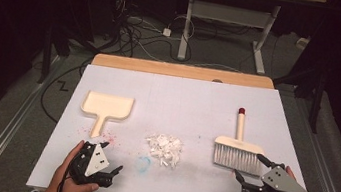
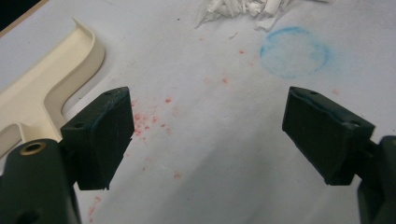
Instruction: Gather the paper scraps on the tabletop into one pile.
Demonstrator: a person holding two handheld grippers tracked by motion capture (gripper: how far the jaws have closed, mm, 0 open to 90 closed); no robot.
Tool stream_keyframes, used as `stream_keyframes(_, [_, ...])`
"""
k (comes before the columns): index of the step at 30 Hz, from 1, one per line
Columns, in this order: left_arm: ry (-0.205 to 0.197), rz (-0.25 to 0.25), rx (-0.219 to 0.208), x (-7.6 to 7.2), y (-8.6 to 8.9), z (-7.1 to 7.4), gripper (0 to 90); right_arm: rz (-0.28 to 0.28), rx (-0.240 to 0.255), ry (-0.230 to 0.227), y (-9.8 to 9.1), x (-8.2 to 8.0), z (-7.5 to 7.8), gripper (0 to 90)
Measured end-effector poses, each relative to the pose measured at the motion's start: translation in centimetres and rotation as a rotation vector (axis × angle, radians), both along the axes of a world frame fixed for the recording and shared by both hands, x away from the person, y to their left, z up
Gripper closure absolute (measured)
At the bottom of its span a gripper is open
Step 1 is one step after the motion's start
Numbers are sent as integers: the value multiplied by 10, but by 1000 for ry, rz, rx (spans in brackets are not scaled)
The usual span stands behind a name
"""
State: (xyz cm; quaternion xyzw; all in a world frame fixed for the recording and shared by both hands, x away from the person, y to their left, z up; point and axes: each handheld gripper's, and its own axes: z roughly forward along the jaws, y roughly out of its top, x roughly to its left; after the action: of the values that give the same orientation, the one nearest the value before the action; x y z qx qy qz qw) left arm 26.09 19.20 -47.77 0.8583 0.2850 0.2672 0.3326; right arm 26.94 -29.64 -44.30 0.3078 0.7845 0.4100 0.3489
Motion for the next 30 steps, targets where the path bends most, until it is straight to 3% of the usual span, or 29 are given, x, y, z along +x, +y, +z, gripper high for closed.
stream_keyframes(4, [-5,1,-5,2,-2,1,159,16,34,5,-2,-6,-5,168])
stream_keyframes(12, [-19,-14,-12,0,-2,0,159,-5,33,-36,0,-13,-1,167])
stream_keyframes(16, [-18,-21,-10,-1,-2,0,159,-9,7,-53,4,-16,0,167])
stream_keyframes(30, [-20,-16,-8,-2,0,2,159,-23,20,-64,0,-15,2,168])
